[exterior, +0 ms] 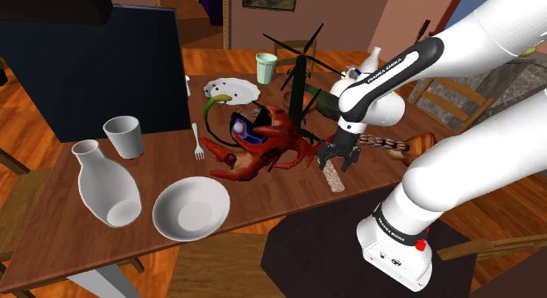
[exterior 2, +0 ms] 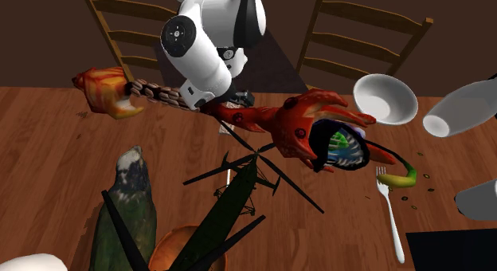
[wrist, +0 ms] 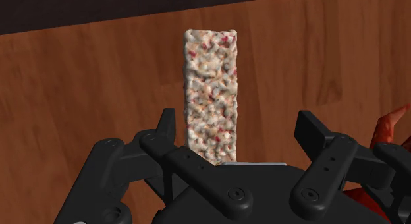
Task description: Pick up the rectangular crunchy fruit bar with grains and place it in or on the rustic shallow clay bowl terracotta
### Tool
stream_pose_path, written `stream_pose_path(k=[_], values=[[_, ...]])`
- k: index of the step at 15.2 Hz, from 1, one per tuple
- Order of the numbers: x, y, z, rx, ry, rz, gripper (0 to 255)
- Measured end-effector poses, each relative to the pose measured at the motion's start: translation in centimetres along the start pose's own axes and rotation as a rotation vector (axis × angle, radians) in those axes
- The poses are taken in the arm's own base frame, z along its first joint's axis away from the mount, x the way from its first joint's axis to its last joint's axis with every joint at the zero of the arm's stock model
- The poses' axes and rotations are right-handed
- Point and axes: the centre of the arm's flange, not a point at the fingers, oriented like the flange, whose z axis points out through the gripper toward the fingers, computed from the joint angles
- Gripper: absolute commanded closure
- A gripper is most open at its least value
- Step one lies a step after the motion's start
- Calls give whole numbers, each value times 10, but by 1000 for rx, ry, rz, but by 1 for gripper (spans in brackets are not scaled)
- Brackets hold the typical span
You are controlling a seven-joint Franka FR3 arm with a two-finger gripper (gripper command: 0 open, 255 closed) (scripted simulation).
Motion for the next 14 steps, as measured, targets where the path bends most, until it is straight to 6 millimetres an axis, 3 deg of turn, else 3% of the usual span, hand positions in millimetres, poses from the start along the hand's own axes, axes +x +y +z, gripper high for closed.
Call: stream_pose_path(k=[1,2,14], values=[[-1,-1,1,-5,2,-2,0],[0,-1,0,-1,0,4,255],[0,-4,2,-31,-14,-19,255]])
